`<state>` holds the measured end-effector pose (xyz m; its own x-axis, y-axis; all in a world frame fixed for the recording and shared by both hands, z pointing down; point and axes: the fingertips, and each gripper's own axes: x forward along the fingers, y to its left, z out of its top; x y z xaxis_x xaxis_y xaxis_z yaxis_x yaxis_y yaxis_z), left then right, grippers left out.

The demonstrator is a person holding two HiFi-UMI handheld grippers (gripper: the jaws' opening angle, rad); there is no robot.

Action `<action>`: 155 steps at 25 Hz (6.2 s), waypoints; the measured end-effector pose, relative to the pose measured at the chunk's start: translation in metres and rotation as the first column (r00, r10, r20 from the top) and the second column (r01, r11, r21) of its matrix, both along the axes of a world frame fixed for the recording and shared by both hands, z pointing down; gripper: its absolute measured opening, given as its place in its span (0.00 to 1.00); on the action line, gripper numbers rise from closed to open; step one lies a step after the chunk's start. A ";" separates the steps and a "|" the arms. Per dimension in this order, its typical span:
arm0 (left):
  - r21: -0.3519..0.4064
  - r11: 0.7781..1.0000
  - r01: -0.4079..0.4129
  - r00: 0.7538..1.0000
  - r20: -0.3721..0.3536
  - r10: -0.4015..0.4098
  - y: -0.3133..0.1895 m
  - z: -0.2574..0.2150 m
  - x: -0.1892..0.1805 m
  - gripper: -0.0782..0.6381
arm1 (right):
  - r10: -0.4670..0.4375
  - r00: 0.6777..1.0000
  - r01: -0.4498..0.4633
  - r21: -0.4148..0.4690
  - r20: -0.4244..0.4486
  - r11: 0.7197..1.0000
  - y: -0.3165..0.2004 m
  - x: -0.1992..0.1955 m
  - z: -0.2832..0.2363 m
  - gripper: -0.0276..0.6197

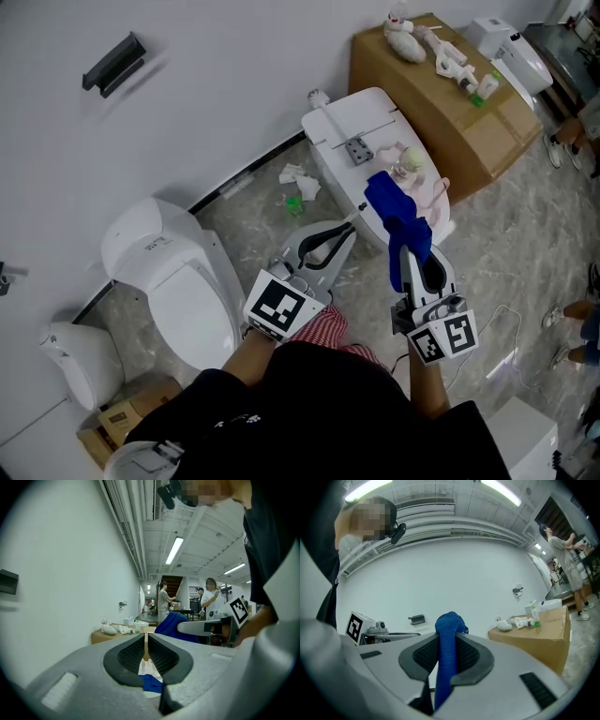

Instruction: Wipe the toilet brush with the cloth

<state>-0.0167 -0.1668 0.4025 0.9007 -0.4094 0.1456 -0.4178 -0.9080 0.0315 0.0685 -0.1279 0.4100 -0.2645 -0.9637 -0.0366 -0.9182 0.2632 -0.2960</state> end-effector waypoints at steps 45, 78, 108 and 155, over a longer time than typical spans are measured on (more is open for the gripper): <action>-0.089 0.996 0.016 0.998 0.069 -0.010 -0.053 0.106 0.042 0.16 | 0.067 0.998 -0.068 -0.114 -0.012 0.991 -0.036 0.054 0.090 0.14; -0.150 0.989 0.014 0.982 0.190 0.015 -0.084 0.255 0.063 0.26 | 0.024 1.000 -0.022 -0.179 0.006 0.984 -0.065 0.059 0.188 0.14; -0.158 0.987 0.017 0.958 0.286 0.029 -0.106 0.358 0.080 0.28 | -0.015 1.000 0.018 -0.219 0.015 0.975 -0.091 0.068 0.264 0.14; -0.218 0.976 -0.006 0.931 0.356 0.085 -0.133 0.477 0.109 0.30 | -0.027 0.999 0.032 -0.289 0.019 0.957 -0.101 0.076 0.311 0.14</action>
